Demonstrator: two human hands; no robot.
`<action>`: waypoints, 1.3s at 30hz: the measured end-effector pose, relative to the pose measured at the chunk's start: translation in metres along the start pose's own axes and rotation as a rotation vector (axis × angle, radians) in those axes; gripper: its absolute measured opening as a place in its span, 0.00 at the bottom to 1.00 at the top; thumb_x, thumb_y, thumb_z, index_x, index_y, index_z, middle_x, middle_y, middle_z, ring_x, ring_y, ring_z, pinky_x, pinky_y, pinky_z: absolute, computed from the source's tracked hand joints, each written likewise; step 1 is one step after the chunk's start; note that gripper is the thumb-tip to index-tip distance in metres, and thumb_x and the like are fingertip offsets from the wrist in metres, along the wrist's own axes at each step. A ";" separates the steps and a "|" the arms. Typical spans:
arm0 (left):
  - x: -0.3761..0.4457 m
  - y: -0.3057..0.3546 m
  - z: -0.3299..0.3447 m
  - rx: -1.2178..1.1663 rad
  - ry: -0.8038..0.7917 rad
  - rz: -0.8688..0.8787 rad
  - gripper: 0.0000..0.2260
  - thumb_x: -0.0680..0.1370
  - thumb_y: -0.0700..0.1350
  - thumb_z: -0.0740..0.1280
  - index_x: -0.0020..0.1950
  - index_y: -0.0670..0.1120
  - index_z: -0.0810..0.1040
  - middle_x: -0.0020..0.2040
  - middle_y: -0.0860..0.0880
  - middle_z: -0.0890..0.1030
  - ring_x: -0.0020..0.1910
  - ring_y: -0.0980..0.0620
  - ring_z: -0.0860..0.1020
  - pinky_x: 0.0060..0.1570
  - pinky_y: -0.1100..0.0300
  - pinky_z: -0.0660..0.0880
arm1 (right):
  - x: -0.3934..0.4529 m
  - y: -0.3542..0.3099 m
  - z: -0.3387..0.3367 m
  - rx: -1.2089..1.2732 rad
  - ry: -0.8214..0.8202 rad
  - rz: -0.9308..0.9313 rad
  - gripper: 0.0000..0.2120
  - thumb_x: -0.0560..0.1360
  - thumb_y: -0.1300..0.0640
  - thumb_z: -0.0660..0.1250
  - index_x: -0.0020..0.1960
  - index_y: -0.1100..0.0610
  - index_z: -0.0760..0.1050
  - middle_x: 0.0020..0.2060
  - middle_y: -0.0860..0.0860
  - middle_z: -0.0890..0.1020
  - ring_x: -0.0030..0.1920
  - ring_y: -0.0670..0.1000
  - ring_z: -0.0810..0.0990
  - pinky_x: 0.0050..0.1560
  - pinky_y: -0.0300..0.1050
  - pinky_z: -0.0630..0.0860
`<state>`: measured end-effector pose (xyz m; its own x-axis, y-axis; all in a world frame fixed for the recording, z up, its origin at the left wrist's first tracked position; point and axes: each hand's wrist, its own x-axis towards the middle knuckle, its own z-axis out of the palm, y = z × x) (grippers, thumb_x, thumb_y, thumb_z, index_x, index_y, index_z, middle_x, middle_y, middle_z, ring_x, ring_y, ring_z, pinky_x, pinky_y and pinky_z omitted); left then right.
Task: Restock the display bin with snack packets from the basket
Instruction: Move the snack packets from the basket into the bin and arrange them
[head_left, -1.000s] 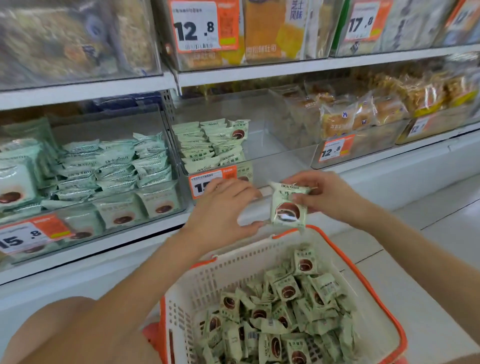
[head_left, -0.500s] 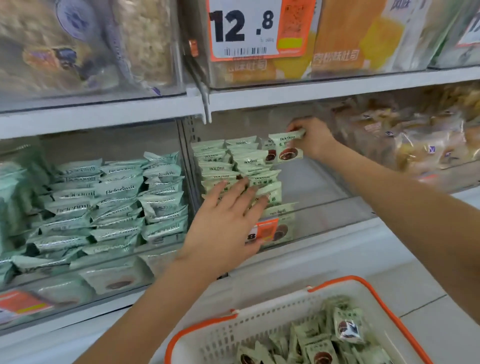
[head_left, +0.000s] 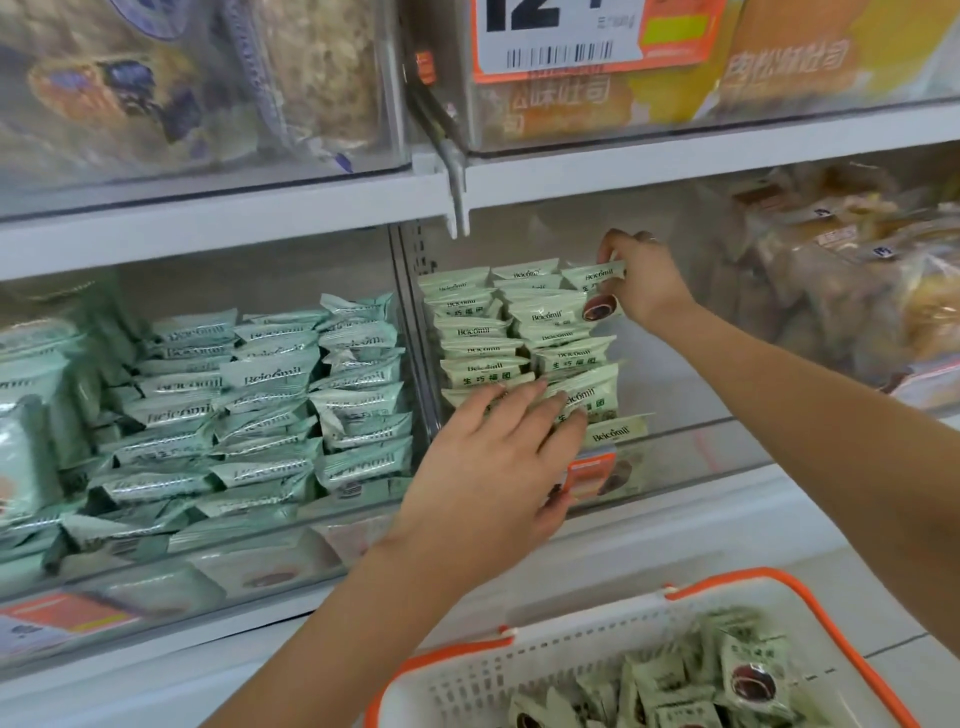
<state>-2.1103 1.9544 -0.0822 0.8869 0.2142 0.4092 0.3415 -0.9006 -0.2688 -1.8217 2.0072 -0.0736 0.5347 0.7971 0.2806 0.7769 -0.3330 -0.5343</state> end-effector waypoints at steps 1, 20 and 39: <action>0.000 0.000 0.000 0.001 0.001 -0.002 0.26 0.71 0.57 0.69 0.64 0.46 0.76 0.62 0.47 0.79 0.65 0.46 0.73 0.65 0.50 0.62 | 0.001 0.001 0.002 0.017 0.012 0.022 0.13 0.73 0.72 0.63 0.56 0.63 0.72 0.46 0.52 0.68 0.34 0.44 0.68 0.27 0.25 0.63; -0.001 0.001 0.000 -0.031 0.006 -0.007 0.23 0.71 0.55 0.69 0.63 0.46 0.76 0.61 0.48 0.79 0.63 0.46 0.75 0.64 0.52 0.61 | 0.000 0.022 -0.001 0.419 -0.160 0.201 0.24 0.75 0.67 0.65 0.65 0.51 0.62 0.50 0.55 0.69 0.54 0.57 0.75 0.55 0.57 0.78; -0.002 -0.003 0.001 -0.010 0.031 0.026 0.25 0.70 0.57 0.69 0.62 0.46 0.77 0.60 0.47 0.80 0.60 0.46 0.76 0.59 0.52 0.62 | -0.010 0.000 -0.013 0.304 -0.141 0.422 0.34 0.76 0.69 0.63 0.75 0.56 0.51 0.69 0.59 0.65 0.64 0.57 0.70 0.59 0.44 0.71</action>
<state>-2.1127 1.9572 -0.0827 0.8854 0.1790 0.4290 0.3152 -0.9094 -0.2713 -1.8227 1.9921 -0.0658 0.7138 0.6921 -0.1072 0.3613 -0.4950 -0.7902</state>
